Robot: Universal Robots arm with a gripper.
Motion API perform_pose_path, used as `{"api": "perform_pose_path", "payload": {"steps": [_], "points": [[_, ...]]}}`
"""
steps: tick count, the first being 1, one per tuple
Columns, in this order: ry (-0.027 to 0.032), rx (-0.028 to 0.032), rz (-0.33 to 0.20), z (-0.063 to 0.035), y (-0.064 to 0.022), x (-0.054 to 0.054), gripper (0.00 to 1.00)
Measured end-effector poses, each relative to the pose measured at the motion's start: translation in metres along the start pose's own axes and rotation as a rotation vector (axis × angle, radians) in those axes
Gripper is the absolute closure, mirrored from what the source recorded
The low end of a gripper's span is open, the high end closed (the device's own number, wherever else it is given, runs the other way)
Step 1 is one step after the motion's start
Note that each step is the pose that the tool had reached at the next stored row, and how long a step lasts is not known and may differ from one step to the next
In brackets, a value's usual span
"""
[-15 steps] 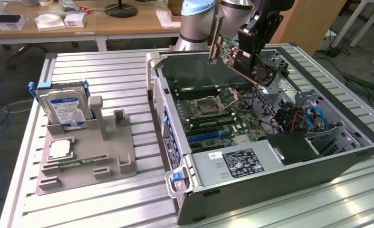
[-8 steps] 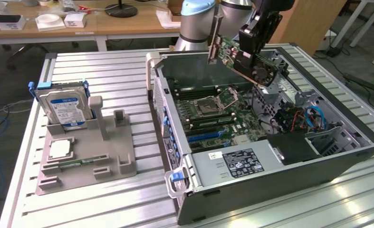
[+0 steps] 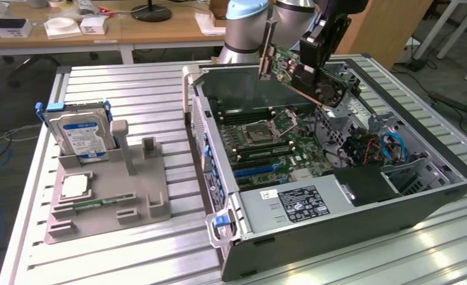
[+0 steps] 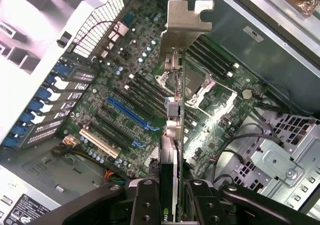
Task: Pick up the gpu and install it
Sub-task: 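Insert the gpu into the slot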
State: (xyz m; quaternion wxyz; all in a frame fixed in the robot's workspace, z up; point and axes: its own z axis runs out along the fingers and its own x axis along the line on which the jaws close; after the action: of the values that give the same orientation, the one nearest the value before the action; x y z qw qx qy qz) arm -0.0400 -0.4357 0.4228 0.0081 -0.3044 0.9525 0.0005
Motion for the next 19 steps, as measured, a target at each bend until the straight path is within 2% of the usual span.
{"api": "perform_pose_path", "payload": {"steps": [19], "points": [[-0.0005, -0.0016, -0.102, 0.0, -0.0002, 0.0028, 0.73]]}}
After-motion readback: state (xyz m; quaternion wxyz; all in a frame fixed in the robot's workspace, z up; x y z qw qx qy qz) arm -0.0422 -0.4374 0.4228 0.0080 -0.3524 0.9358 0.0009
